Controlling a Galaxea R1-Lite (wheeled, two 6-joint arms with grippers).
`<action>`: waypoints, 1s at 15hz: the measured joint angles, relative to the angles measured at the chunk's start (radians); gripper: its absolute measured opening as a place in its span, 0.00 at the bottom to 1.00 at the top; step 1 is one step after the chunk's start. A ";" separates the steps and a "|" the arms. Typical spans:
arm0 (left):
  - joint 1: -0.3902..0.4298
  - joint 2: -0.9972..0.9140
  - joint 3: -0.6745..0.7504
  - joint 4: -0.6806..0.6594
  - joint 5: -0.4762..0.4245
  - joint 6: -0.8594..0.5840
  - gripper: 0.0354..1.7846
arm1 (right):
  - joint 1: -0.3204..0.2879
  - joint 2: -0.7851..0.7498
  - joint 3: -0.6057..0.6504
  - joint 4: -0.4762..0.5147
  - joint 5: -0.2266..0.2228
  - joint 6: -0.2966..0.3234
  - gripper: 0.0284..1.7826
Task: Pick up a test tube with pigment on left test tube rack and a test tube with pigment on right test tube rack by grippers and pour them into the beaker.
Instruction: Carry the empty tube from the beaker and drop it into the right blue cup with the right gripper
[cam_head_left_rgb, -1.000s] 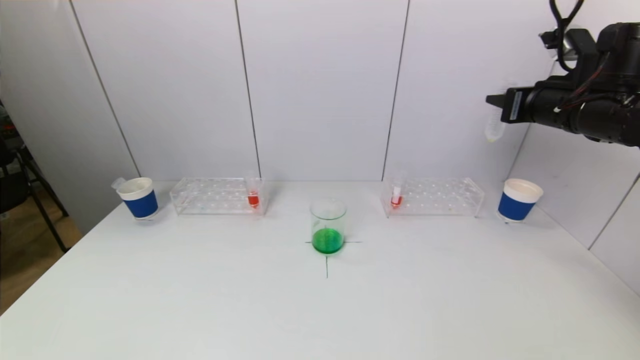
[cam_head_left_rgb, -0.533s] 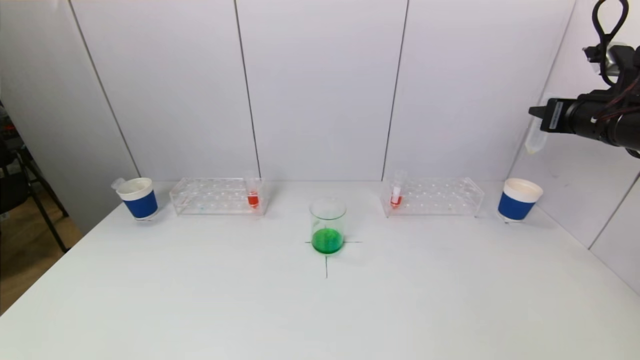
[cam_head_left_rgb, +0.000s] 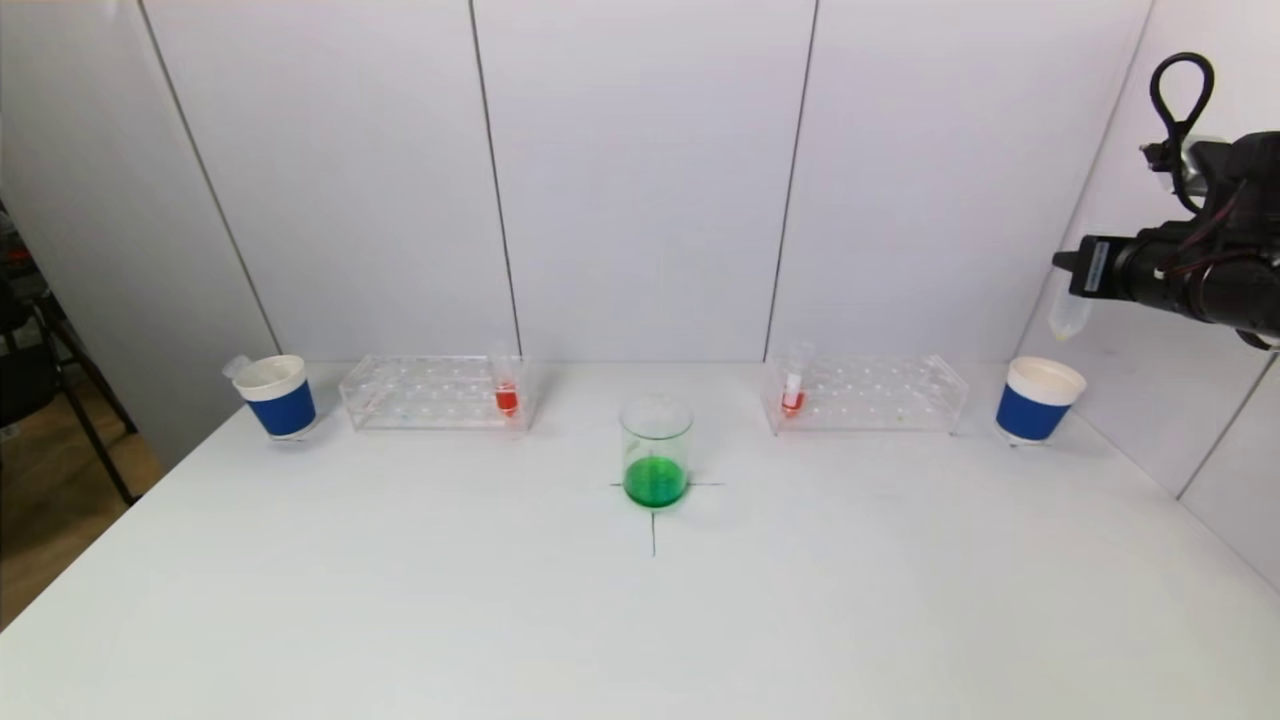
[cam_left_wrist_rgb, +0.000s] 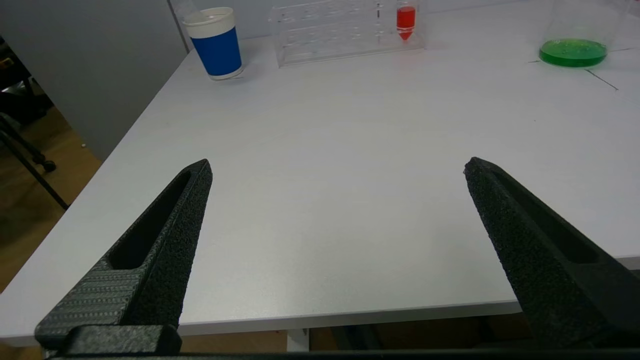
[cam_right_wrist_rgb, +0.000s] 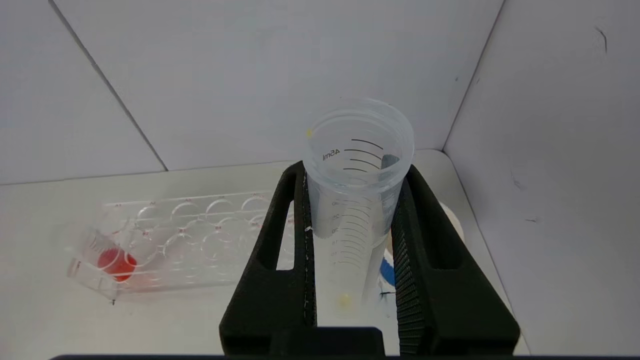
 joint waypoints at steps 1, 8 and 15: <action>0.000 0.000 0.000 0.000 0.000 0.000 0.99 | -0.001 0.024 -0.003 -0.031 -0.010 0.001 0.27; -0.001 0.000 0.000 0.000 0.000 0.000 0.99 | -0.063 0.174 -0.054 -0.133 -0.018 0.000 0.27; 0.000 0.000 0.000 0.000 0.000 0.000 0.99 | -0.119 0.268 -0.107 -0.133 -0.010 -0.001 0.27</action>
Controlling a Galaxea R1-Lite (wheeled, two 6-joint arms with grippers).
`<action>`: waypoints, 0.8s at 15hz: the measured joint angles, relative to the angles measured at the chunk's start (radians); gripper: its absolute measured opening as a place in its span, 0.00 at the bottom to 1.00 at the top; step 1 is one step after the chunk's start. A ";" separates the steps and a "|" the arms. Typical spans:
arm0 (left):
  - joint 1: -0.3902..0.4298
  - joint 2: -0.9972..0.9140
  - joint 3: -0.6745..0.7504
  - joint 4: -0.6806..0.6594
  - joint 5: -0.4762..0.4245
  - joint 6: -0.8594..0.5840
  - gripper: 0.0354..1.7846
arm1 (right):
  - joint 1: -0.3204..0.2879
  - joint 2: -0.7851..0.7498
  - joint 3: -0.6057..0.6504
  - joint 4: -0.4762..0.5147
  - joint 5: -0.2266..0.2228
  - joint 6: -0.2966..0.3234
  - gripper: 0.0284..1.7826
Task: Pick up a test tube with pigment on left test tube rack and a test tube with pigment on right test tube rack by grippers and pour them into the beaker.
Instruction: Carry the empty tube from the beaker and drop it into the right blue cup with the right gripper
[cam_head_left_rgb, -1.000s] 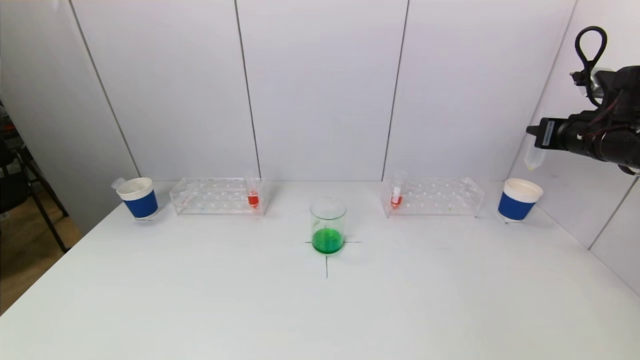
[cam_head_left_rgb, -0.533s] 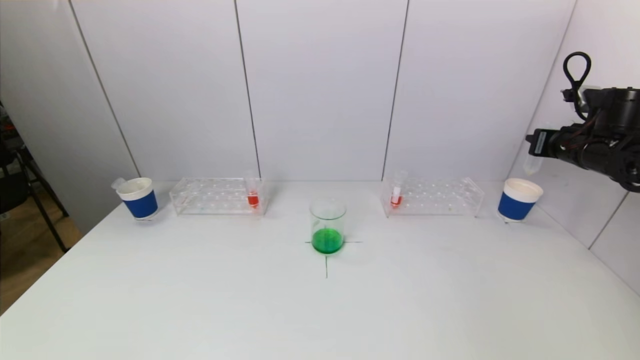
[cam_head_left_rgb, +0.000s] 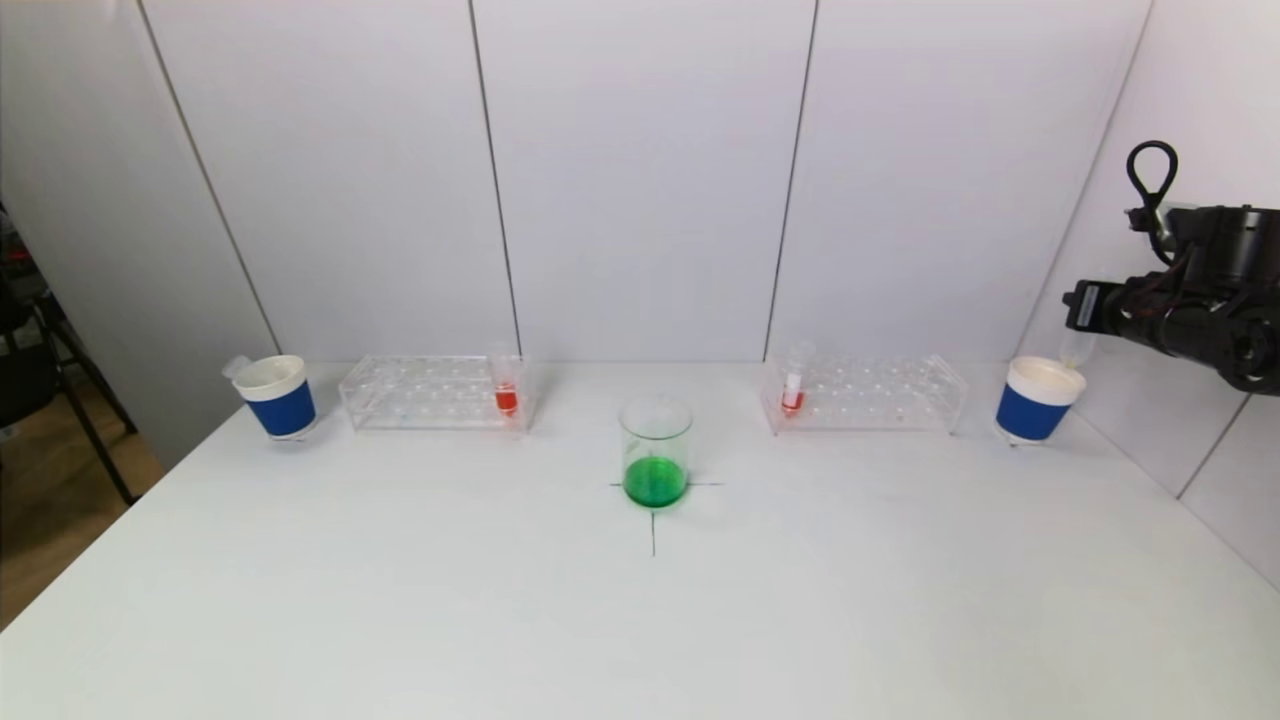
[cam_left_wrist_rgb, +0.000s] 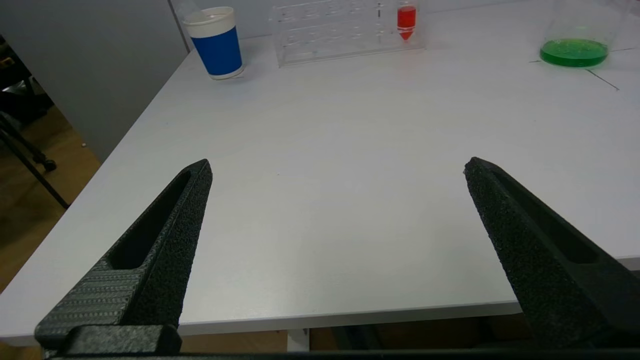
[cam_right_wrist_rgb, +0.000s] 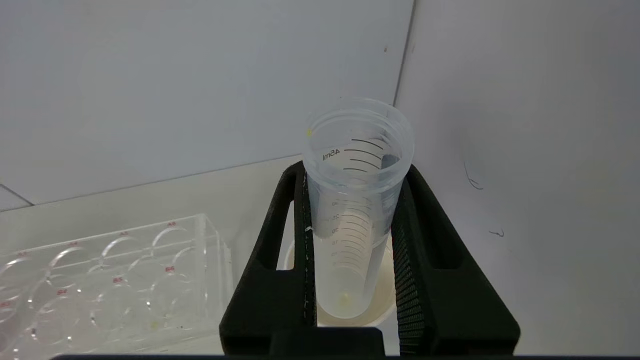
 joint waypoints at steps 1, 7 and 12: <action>0.000 0.000 0.000 0.000 0.000 0.000 0.99 | -0.003 0.013 -0.008 0.000 0.000 0.000 0.27; -0.001 0.000 0.000 0.000 0.000 0.000 0.99 | -0.003 0.072 -0.031 -0.052 0.005 -0.001 0.27; 0.000 0.000 0.000 0.000 0.000 0.001 0.99 | -0.003 0.099 0.003 -0.068 0.004 0.000 0.27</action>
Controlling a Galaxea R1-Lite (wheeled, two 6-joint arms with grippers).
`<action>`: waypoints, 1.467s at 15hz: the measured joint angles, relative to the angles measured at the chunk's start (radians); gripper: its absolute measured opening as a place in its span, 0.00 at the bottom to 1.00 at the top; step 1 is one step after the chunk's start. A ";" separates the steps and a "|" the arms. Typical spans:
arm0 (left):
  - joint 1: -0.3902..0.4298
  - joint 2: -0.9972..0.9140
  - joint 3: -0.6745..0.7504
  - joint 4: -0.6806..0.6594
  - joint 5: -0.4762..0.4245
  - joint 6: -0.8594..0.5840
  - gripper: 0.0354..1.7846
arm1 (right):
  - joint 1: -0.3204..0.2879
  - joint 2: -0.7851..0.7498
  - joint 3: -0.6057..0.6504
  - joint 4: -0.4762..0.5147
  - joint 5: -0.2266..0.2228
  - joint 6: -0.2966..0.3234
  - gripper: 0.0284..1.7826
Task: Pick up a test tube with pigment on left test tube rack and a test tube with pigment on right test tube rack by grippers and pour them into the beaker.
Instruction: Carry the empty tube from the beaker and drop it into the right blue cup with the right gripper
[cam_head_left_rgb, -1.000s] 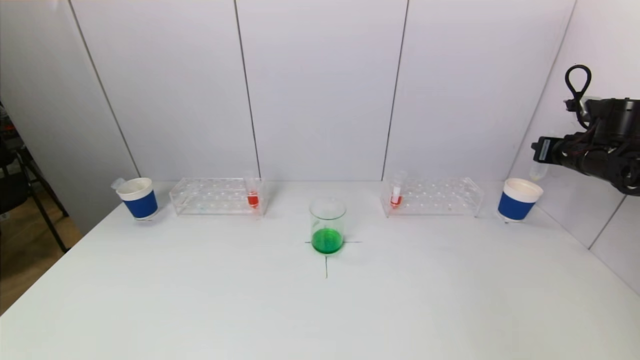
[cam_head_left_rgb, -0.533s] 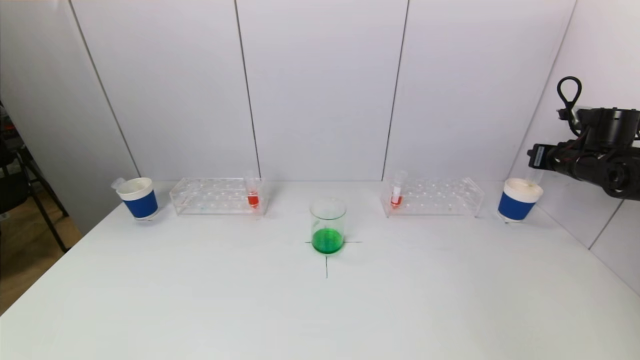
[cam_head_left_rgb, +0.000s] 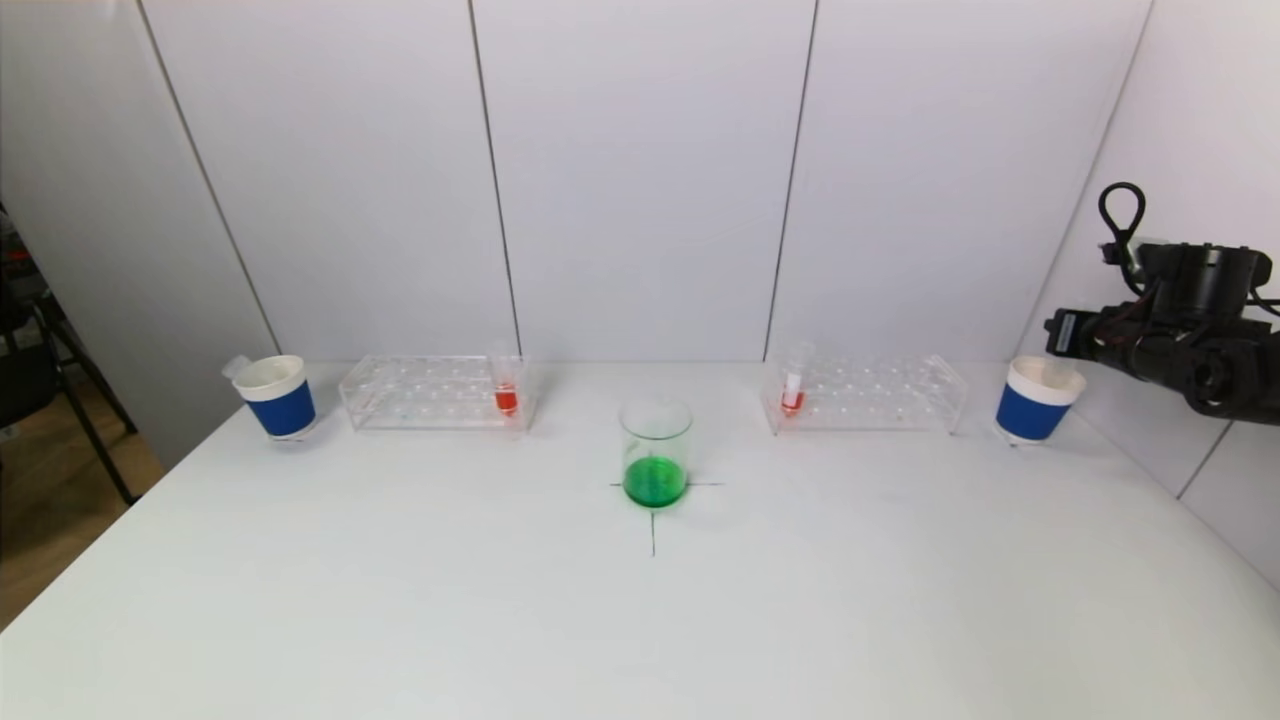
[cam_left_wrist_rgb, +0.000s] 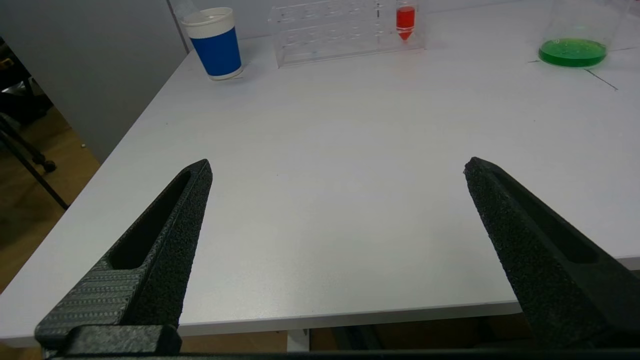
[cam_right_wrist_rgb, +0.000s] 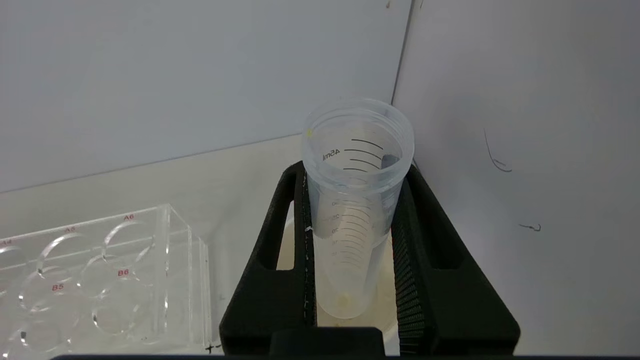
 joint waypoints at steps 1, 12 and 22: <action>0.000 0.000 0.000 0.000 0.000 -0.001 0.99 | 0.002 0.000 0.015 -0.002 0.000 0.000 0.27; 0.000 0.000 0.000 0.000 0.001 0.000 0.99 | 0.006 -0.013 0.157 -0.138 0.001 -0.001 0.27; 0.000 0.000 0.000 0.000 0.000 0.000 0.99 | 0.007 -0.019 0.163 -0.138 0.001 0.000 0.27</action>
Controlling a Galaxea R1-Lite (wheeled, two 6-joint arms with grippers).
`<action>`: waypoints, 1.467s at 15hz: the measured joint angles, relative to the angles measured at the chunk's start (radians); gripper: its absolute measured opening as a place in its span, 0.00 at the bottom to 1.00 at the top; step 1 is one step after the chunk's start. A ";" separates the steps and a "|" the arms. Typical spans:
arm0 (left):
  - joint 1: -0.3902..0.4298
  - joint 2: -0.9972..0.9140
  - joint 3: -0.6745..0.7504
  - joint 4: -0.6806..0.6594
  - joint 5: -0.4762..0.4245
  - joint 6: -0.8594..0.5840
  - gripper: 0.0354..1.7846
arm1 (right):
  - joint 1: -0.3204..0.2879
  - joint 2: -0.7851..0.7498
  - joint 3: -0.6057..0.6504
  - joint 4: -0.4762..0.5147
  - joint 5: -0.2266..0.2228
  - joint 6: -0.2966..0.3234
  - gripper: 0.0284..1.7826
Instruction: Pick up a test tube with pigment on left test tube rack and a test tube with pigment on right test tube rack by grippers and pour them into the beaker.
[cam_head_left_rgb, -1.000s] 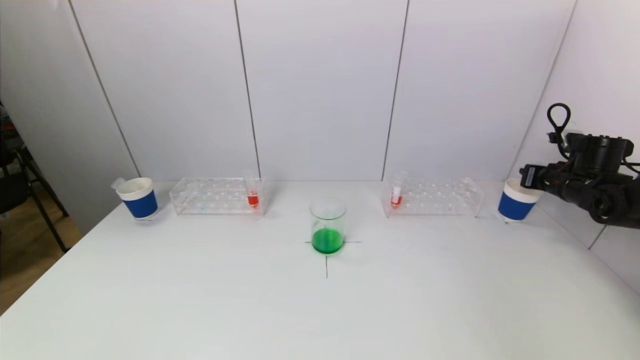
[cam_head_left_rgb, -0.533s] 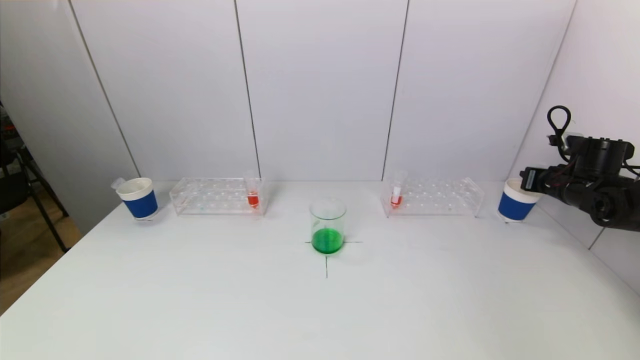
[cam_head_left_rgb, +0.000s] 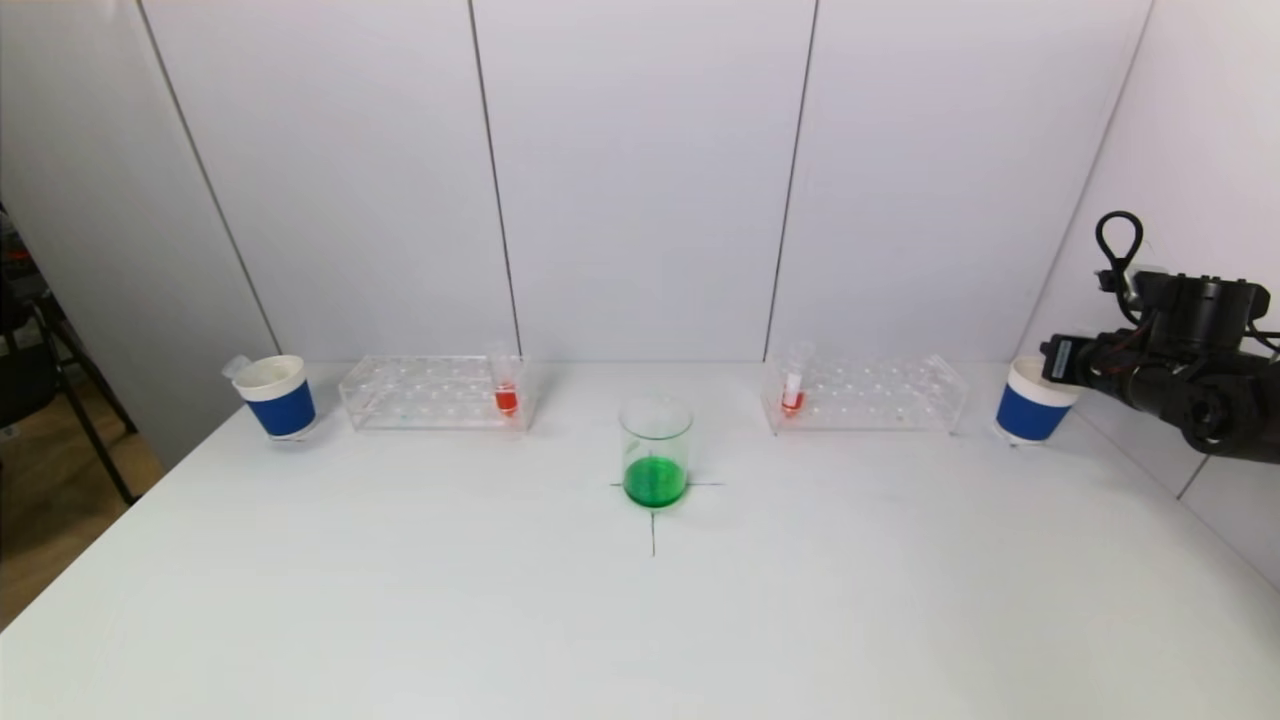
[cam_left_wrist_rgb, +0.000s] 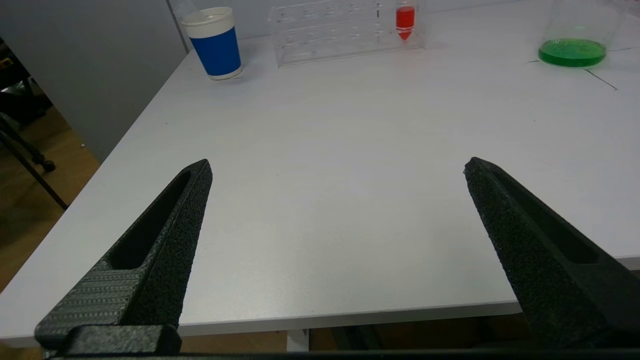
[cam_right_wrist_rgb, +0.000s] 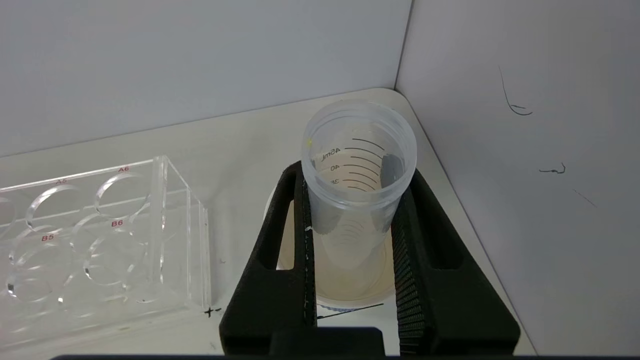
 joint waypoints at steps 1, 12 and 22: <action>0.000 0.000 0.000 0.000 0.000 0.000 0.99 | 0.000 -0.001 0.001 0.000 0.000 0.000 0.27; 0.000 0.000 0.000 0.000 0.000 0.000 0.99 | 0.001 -0.011 0.016 0.001 0.000 -0.001 0.92; 0.001 0.000 0.000 0.000 0.000 0.000 0.99 | 0.035 -0.140 0.122 -0.001 0.001 -0.007 1.00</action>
